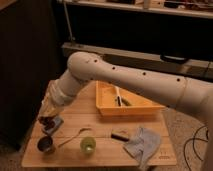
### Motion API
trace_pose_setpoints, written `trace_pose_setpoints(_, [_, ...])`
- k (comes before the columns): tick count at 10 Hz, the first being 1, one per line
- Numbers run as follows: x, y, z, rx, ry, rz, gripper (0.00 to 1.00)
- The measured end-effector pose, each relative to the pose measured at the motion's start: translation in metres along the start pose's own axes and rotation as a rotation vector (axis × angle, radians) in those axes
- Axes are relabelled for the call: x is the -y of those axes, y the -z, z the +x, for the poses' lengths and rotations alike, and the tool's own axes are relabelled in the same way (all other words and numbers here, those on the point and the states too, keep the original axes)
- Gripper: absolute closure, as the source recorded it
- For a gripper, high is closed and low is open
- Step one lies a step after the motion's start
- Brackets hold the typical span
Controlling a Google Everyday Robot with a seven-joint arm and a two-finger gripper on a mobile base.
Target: Place grapes in metal cup
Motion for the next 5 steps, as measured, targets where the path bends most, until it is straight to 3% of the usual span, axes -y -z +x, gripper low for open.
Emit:
trace_pose_setpoints(3, [-0.011, -0.023, -0.026, -0.019, 0.040, -0.028, 1.00])
trace_pose_setpoints(5, [-0.012, -0.036, -0.025, -0.010, 0.039, -0.046, 1.00])
